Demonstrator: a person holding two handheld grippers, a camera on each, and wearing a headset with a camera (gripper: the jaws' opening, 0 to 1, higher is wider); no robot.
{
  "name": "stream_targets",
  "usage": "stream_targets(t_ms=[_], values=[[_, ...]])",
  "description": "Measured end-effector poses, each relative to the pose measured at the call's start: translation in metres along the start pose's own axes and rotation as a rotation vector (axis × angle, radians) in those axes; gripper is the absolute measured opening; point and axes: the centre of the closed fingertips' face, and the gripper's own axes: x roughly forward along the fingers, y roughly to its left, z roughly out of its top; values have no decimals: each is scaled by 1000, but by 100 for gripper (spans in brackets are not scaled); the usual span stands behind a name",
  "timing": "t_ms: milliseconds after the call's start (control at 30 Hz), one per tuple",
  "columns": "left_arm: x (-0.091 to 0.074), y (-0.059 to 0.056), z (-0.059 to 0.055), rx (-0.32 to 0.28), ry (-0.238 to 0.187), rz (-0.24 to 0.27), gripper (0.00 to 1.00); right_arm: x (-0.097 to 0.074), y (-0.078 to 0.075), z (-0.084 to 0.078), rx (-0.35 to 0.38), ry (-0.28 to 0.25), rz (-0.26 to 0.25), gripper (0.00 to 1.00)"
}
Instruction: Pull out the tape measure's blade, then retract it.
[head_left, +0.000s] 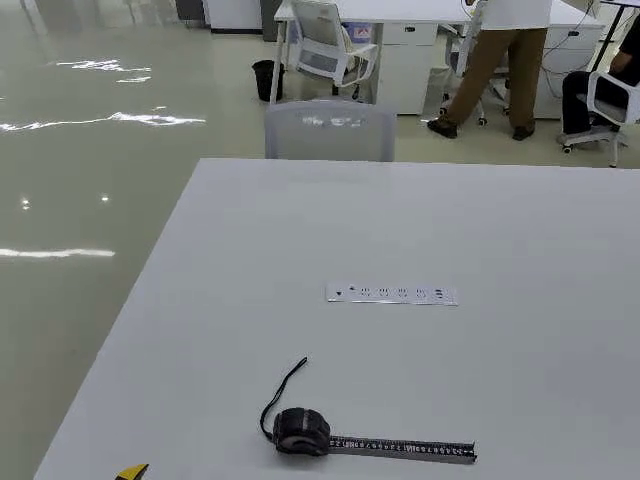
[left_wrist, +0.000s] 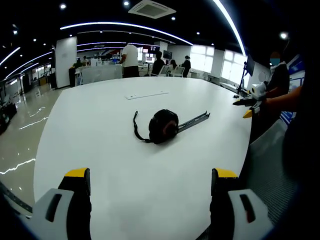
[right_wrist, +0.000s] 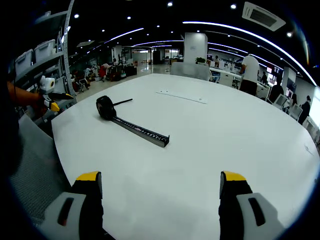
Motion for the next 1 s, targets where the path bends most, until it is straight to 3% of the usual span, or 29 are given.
stream_targets(t_ms=[133,367,467,567,767,833,1000], values=[[3,-4,7,-4,-15,18,99,1,5,4,-1,0,6,100],[11,-6,17,-72,-53,59,99,6,7,7,-19,14,26,100],[16,-8,13,-68,-35,57,99,9,6,8,-34,22,37,99],[17,-9,18,-69,-41,63,99,12,8,12,-30,22,62,98],[29,-4,21,-63,-27,100,99,22,6,12,-126,78,92,95],[34,-8,25,-57,-30,104,99,24,5,15,-151,92,106,95],[42,-9,28,-96,-34,139,99,31,4,23,-226,119,141,93]])
